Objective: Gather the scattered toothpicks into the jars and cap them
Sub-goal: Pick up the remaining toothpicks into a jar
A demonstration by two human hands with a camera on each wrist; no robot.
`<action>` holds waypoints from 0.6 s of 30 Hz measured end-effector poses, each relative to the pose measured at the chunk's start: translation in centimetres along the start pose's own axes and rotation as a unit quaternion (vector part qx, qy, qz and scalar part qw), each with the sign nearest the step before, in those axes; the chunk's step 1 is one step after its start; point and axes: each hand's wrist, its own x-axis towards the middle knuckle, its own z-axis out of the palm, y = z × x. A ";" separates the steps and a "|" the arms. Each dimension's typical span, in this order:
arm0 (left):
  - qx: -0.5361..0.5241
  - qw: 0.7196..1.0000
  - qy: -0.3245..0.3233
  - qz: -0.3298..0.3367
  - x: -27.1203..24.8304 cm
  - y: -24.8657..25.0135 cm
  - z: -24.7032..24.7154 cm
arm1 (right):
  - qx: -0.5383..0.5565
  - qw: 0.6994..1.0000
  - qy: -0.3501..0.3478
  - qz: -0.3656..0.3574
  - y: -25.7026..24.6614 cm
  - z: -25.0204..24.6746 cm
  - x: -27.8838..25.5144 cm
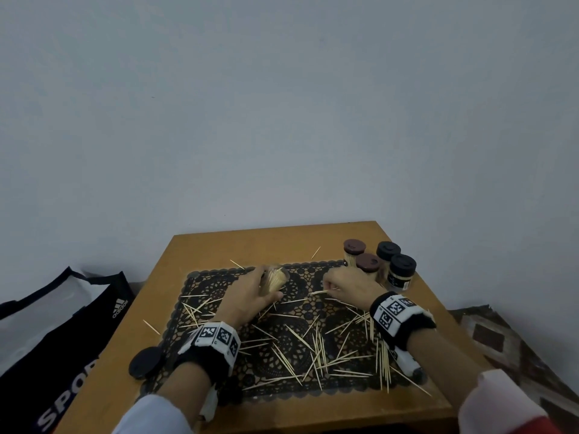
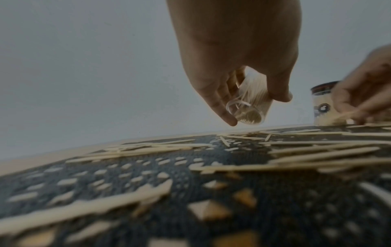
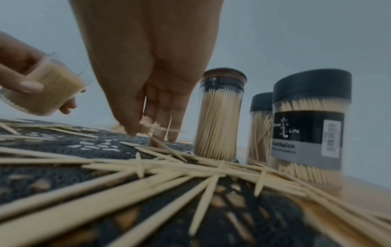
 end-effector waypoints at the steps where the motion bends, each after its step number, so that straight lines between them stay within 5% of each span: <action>1: 0.003 1.000 -0.004 0.002 0.2 0.4 0.2 | 0.005 1.000 0.017 -0.002 0.0 0.2 0.1; 9: 0.054 0.999 -0.006 0.002 1.5 3.4 1.9 | 0.043 0.984 0.172 -0.004 0.5 0.4 0.4; 18: 0.018 0.996 -0.072 0.052 1.6 4.1 2.5 | 0.065 0.971 0.195 -0.126 -0.5 0.5 0.6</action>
